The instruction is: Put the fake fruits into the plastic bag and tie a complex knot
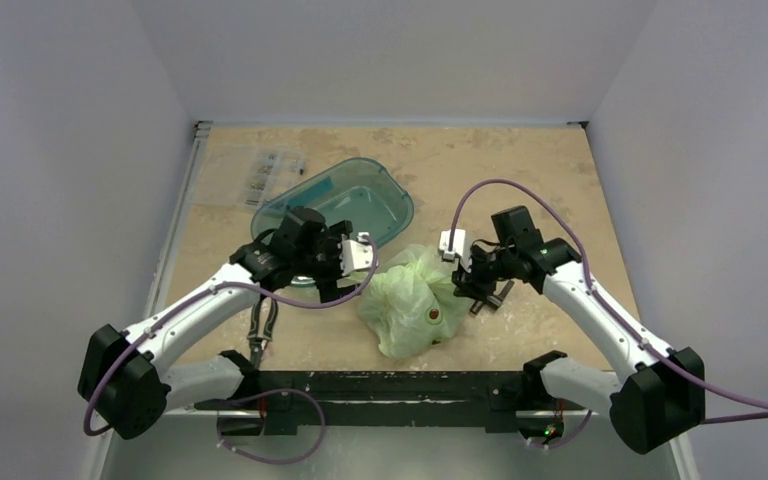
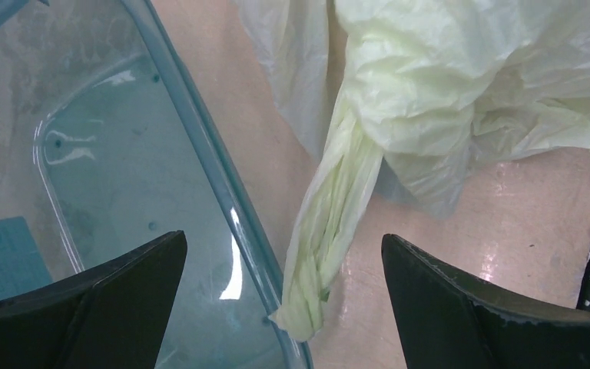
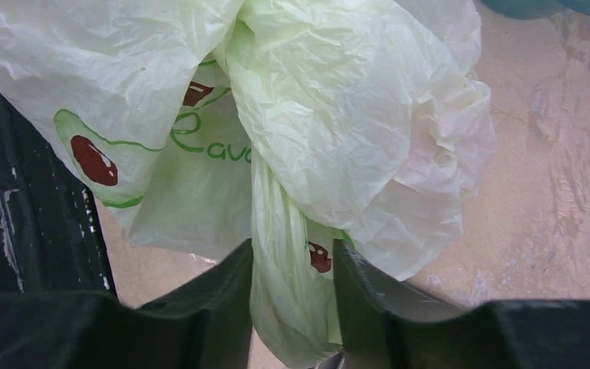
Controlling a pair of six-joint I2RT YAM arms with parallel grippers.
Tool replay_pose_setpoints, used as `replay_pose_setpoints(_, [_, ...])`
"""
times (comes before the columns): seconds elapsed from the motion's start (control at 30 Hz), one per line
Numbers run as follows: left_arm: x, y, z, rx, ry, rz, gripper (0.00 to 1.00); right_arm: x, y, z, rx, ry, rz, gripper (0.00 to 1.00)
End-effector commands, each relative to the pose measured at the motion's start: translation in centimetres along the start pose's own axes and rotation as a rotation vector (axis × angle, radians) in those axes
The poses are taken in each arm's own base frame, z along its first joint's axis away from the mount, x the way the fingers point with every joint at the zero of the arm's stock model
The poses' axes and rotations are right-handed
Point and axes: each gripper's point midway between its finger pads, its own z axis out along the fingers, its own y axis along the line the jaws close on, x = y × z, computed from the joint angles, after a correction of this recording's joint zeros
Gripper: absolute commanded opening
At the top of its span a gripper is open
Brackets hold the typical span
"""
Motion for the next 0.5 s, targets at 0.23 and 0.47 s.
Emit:
replay_pose_setpoints(0.23, [-4.6,1.0,2.2,-0.045,-0.045,0.094,0.31,-1.6,-2.0,-0.8,0.140,-0.046,0.035,0.00])
replay_pose_setpoints(0.47, [-4.3,2.3,-0.3,-0.124,-0.030,-0.363,0.00,-2.4,-4.8,-4.2,0.387,-0.075,0.223,0.00])
